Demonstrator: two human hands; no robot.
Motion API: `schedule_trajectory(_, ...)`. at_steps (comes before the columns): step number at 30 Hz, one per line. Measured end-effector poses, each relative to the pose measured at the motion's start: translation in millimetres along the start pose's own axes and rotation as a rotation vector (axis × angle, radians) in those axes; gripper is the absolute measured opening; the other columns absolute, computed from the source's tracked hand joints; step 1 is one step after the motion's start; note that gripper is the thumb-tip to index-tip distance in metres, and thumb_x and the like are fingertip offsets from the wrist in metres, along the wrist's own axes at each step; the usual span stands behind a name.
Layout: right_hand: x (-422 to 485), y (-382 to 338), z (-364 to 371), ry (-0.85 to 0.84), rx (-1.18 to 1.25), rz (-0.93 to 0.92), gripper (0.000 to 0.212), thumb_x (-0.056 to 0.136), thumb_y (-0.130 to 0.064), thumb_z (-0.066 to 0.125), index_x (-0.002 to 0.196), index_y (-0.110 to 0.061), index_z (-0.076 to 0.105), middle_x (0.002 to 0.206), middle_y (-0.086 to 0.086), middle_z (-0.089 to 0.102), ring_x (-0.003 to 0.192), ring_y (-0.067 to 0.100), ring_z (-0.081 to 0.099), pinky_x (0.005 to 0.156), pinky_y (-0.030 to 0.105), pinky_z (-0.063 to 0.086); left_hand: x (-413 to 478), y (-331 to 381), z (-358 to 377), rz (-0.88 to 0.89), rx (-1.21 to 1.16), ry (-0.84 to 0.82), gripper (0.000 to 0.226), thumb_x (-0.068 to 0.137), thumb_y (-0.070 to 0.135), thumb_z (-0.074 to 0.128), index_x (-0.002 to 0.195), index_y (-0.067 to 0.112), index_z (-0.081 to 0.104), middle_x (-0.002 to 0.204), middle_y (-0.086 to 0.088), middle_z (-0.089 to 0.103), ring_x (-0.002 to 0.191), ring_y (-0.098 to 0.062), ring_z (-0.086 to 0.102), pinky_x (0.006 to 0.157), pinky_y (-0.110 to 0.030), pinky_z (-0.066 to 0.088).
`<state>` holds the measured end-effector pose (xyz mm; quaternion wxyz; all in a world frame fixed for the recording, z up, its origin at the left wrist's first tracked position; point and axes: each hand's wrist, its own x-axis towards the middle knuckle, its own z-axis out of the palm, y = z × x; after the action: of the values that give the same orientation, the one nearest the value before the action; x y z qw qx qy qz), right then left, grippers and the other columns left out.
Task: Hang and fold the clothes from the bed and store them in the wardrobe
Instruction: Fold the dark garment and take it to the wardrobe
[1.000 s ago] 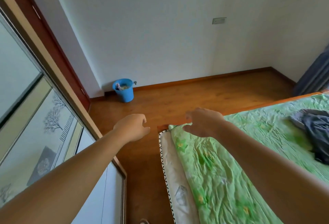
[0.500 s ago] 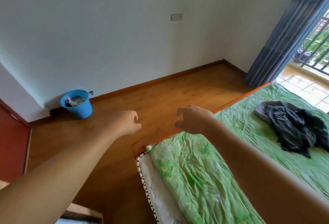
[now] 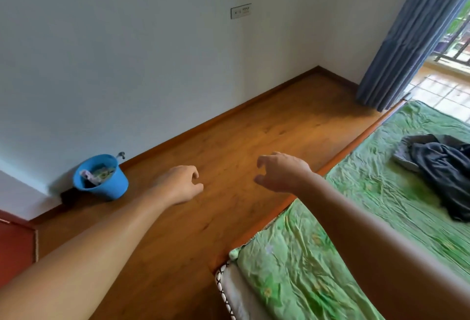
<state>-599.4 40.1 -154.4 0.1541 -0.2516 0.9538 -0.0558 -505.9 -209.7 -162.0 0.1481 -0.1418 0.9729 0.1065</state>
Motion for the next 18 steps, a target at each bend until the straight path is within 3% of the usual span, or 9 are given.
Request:
schedule_trajectory(10,117.0,-20.7,-8.6,0.020,0.027,0.194,0.051,0.090,-0.059,0.059,0.135,-0.036,0.053,0.126,-0.001,0.061,0.107,0.024,0.063,0.076,0.036,0.050,169.9,-39.5,-41.2,0.217,0.009,-0.036,0.040,0.094,0.048,0.060,0.130,0.030,0.055,0.130,0.003,0.061,0.110,-0.016,0.062,0.087,-0.033,0.058)
schedule_trajectory(18,244.4,-80.8,-31.5,0.013,0.092,0.407,0.048,0.090,-0.057,0.056,0.133,-0.034,0.055,0.120,-0.001,0.061,0.103,0.023,0.063,0.087,0.042,0.057,316.5,-115.0,-104.7,0.413,0.085,-0.080,0.042,0.096,0.046,0.059,0.134,0.027,0.055,0.134,0.001,0.060,0.115,-0.019,0.062,0.089,-0.031,0.056)
